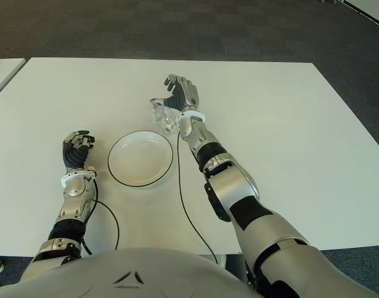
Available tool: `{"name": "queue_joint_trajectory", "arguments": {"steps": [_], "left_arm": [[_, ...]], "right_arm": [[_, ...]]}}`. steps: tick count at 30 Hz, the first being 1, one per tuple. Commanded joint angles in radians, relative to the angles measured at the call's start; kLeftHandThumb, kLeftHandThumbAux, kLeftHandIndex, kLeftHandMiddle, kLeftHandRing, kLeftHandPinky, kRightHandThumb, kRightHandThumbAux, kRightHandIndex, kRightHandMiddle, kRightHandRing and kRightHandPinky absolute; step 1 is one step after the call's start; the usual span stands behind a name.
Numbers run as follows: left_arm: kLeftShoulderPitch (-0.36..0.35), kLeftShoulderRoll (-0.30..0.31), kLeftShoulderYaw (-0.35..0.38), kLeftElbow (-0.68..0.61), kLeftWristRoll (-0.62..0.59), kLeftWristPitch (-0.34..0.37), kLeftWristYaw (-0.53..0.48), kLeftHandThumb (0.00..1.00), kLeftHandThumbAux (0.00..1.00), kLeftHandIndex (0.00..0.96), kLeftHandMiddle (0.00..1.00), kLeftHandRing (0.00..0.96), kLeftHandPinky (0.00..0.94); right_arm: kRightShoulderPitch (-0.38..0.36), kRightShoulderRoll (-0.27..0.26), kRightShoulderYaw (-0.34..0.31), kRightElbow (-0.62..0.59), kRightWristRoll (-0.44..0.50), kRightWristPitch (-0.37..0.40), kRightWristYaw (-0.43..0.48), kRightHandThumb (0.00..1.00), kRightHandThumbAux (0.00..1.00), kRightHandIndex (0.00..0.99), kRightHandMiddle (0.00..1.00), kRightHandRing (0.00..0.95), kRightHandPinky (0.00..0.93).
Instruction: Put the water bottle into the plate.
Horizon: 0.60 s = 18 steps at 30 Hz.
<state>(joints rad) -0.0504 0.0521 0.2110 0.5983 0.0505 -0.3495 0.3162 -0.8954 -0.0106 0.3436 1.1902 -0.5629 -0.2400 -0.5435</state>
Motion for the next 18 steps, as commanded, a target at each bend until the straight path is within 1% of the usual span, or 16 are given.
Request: {"name": "queue_joint_trajectory", "arguments": {"steps": [1, 2, 4, 5, 6, 7, 9, 10, 11, 12, 14, 18], "left_arm": [[0.046, -0.029, -0.016, 0.055, 0.001, 0.063, 0.003, 0.681, 0.723, 0.416, 0.515, 0.492, 0.459], [0.046, -0.03, -0.016, 0.054, 0.001, 0.065, 0.003, 0.681, 0.722, 0.417, 0.516, 0.493, 0.46], [0.046, -0.031, -0.016, 0.049, 0.0, 0.072, 0.002, 0.681, 0.722, 0.417, 0.517, 0.493, 0.46], [0.046, -0.033, -0.015, 0.046, -0.003, 0.077, 0.001, 0.681, 0.722, 0.417, 0.518, 0.493, 0.46], [0.046, -0.033, -0.014, 0.045, -0.005, 0.079, 0.0, 0.681, 0.722, 0.417, 0.518, 0.492, 0.457], [0.046, -0.034, -0.013, 0.043, -0.008, 0.082, 0.0, 0.681, 0.721, 0.417, 0.518, 0.491, 0.455], [0.046, -0.037, -0.011, 0.04, -0.013, 0.083, -0.002, 0.681, 0.721, 0.417, 0.517, 0.489, 0.451], [0.046, -0.038, -0.01, 0.039, -0.016, 0.082, -0.004, 0.681, 0.722, 0.417, 0.519, 0.49, 0.455], [0.045, -0.039, -0.009, 0.038, -0.018, 0.08, -0.005, 0.681, 0.722, 0.418, 0.52, 0.49, 0.456], [0.045, -0.04, -0.008, 0.038, -0.02, 0.078, -0.005, 0.681, 0.722, 0.418, 0.524, 0.492, 0.46], [0.046, -0.041, -0.007, 0.037, -0.022, 0.075, -0.006, 0.681, 0.722, 0.418, 0.528, 0.494, 0.465], [0.046, -0.042, -0.008, 0.038, -0.02, 0.066, -0.005, 0.682, 0.722, 0.419, 0.535, 0.496, 0.47]], "right_arm": [[-0.034, 0.008, 0.007, 0.051, 0.006, 0.04, 0.053, 0.842, 0.694, 0.369, 0.489, 0.478, 0.466], [-0.037, 0.008, 0.009, 0.057, 0.005, 0.045, 0.06, 0.837, 0.695, 0.368, 0.486, 0.47, 0.456], [-0.045, 0.006, 0.016, 0.068, -0.002, 0.06, 0.08, 0.743, 0.718, 0.388, 0.421, 0.43, 0.414], [-0.048, 0.005, 0.022, 0.075, -0.007, 0.07, 0.091, 0.729, 0.722, 0.391, 0.409, 0.421, 0.407], [-0.051, 0.004, 0.026, 0.078, -0.01, 0.077, 0.098, 0.577, 0.737, 0.285, 0.361, 0.382, 0.375], [-0.053, 0.004, 0.03, 0.081, -0.013, 0.083, 0.103, 0.47, 0.749, 0.216, 0.33, 0.357, 0.354], [-0.056, 0.002, 0.039, 0.085, -0.017, 0.093, 0.11, 0.376, 0.757, 0.146, 0.288, 0.32, 0.324], [-0.057, 0.002, 0.043, 0.087, -0.02, 0.098, 0.112, 0.333, 0.755, 0.108, 0.25, 0.281, 0.289], [-0.058, 0.001, 0.05, 0.089, -0.025, 0.107, 0.116, 0.318, 0.754, 0.094, 0.236, 0.267, 0.277], [-0.059, 0.001, 0.055, 0.09, -0.028, 0.112, 0.118, 0.29, 0.748, 0.062, 0.194, 0.223, 0.237], [-0.06, 0.0, 0.063, 0.091, -0.034, 0.122, 0.122, 0.263, 0.739, 0.032, 0.146, 0.174, 0.192], [-0.056, 0.003, 0.085, 0.085, -0.046, 0.145, 0.124, 0.217, 0.714, 0.006, 0.065, 0.099, 0.125]]}}
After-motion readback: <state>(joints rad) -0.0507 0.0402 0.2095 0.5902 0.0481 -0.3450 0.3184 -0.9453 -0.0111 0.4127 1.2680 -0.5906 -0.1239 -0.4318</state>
